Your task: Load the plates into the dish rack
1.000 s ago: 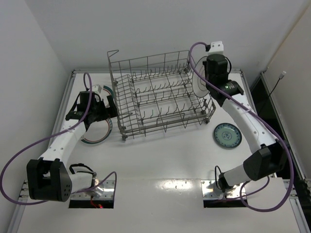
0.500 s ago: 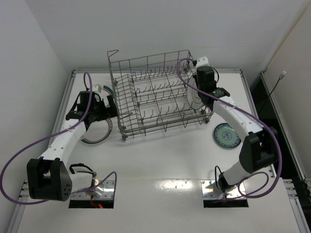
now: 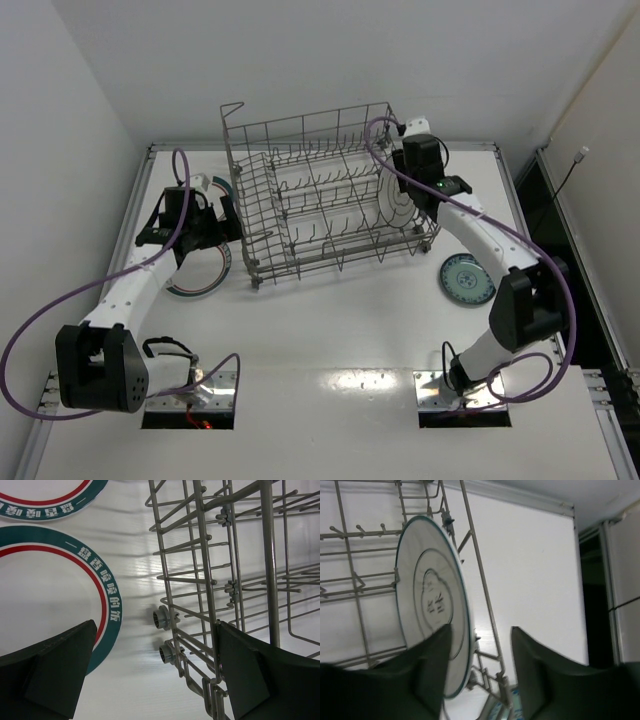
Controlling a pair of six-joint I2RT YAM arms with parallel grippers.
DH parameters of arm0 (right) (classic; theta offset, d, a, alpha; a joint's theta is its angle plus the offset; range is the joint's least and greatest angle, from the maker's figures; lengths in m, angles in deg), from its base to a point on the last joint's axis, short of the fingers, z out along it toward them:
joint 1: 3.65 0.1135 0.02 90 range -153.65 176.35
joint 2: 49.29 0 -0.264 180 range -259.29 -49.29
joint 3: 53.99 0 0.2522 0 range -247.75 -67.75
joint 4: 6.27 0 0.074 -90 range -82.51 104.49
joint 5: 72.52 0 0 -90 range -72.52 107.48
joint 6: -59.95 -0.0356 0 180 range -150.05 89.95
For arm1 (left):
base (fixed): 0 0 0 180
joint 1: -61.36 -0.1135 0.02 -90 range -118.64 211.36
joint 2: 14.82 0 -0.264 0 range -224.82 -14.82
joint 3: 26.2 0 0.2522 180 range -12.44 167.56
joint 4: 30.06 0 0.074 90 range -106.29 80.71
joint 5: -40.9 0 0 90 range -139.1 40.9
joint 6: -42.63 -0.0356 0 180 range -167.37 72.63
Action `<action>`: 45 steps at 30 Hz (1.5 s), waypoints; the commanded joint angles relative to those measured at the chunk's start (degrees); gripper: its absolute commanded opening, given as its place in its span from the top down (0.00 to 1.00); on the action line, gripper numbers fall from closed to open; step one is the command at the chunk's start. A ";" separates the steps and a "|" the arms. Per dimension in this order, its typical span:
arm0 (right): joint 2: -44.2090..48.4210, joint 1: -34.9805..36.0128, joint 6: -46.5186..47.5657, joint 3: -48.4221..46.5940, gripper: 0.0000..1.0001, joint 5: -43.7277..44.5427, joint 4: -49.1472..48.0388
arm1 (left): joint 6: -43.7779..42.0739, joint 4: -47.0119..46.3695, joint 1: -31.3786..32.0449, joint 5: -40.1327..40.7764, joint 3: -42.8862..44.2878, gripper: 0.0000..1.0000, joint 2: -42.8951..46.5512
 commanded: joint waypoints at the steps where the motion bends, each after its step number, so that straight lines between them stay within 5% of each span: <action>1: -0.19 -0.79 -7.28 -4.51 0.46 0.98 7.32 | 0.53 -0.37 -1.78 15.18 1.73 0.00 -1.59; 6: 6.73 -1.40 -10.18 -4.51 0.22 -0.43 10.66 | 0.53 -0.37 -1.78 15.18 1.73 0.00 -2.11; 12: 7.64 -10.87 -16.77 -3.28 0.21 -10.07 13.22 | 0.53 -0.37 -1.78 15.71 1.73 0.00 -2.12; 15: 4.39 -16.50 -20.90 -0.39 0.28 -23.50 13.22 | 0.53 -0.37 -1.78 15.71 1.73 0.00 -2.12; 17: 1.59 -21.08 -22.22 0.67 0.42 -33.06 12.61 | 0.53 -0.37 -1.78 15.71 1.73 0.00 -2.12; 20: -4.31 -21.80 -22.23 0.67 0.49 -38.11 12.61 | 0.53 -0.37 -1.78 15.10 1.73 0.00 -2.12; 22: -5.81 -21.80 -22.23 2.07 0.49 -39.36 12.00 | 0.53 -0.37 -1.78 15.10 1.73 0.00 -2.12; 25: -7.04 -21.80 -22.23 3.74 0.66 -40.06 11.99 | 0.53 -0.89 -1.78 15.10 1.73 0.00 -2.12; 28: -6.35 -21.27 -22.23 5.76 0.70 -40.59 11.99 | 0.53 -0.90 -1.78 14.30 1.73 0.00 -2.12; 45: 11.58 -20.74 -26.44 18.68 0.79 -39.54 17.00 | 1.58 2.79 -1.78 20.01 3.92 0.00 -3.88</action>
